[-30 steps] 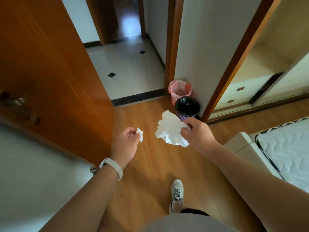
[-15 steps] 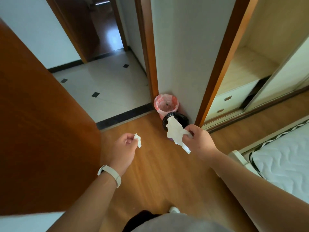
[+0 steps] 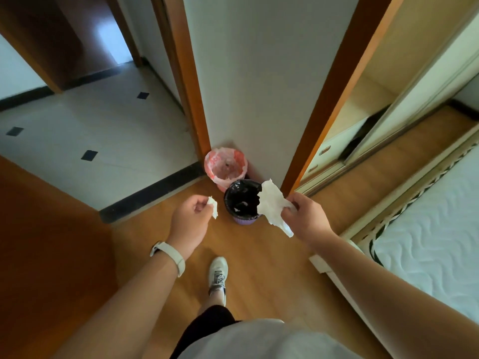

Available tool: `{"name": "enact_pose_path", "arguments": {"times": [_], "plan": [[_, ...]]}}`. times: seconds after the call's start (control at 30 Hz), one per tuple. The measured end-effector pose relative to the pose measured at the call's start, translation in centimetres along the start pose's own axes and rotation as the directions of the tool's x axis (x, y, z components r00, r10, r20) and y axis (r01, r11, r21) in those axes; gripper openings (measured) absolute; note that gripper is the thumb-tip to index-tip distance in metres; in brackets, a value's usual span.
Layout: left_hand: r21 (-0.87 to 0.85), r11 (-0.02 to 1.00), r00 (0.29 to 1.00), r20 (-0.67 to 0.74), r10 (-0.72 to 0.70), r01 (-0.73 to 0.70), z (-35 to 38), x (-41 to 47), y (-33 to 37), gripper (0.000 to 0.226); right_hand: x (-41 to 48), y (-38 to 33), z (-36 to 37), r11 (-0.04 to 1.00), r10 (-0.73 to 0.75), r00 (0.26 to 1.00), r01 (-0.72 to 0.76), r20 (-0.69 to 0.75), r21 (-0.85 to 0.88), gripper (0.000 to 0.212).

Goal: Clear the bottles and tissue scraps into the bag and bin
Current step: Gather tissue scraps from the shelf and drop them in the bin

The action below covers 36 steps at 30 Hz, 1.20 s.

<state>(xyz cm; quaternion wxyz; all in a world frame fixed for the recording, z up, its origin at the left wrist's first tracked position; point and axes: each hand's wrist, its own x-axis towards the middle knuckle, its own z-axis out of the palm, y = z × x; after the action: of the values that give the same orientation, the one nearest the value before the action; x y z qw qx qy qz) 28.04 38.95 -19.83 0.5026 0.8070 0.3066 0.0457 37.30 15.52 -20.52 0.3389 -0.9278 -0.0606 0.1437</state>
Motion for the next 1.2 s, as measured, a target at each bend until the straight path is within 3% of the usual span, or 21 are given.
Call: {"name": "enact_pose_path", "arguments": {"times": [0.2,0.4,0.63,0.97,1.2], "plan": [[-0.030,0.999,0.996,0.085,-0.037,0.039,-1.0,11.2,-0.6,0.005,7.9,-3.8,2.3,0.991,0.119,0.993,-0.117,0.025,-0.069,0.009],[0.035,0.998,0.976,0.211,-0.058,0.052,0.1,19.4,-2.8,0.008,14.3,-5.2,5.7,0.968,0.251,0.968,-0.251,-0.030,0.001,0.011],[0.053,0.992,0.961,0.246,-0.128,0.118,4.7,26.1,-4.9,0.008,20.3,-3.5,9.0,0.947,0.317,0.948,-0.317,-0.007,0.044,0.016],[0.192,0.964,0.930,0.283,-0.234,0.184,17.5,35.4,-14.2,0.010,31.9,7.6,17.6,0.920,0.386,0.920,-0.389,0.069,0.039,0.014],[0.366,0.928,0.942,0.279,-0.186,0.075,26.5,42.7,-24.4,0.014,39.5,18.2,27.0,0.926,0.368,0.907,-0.378,0.204,0.009,0.006]]}}
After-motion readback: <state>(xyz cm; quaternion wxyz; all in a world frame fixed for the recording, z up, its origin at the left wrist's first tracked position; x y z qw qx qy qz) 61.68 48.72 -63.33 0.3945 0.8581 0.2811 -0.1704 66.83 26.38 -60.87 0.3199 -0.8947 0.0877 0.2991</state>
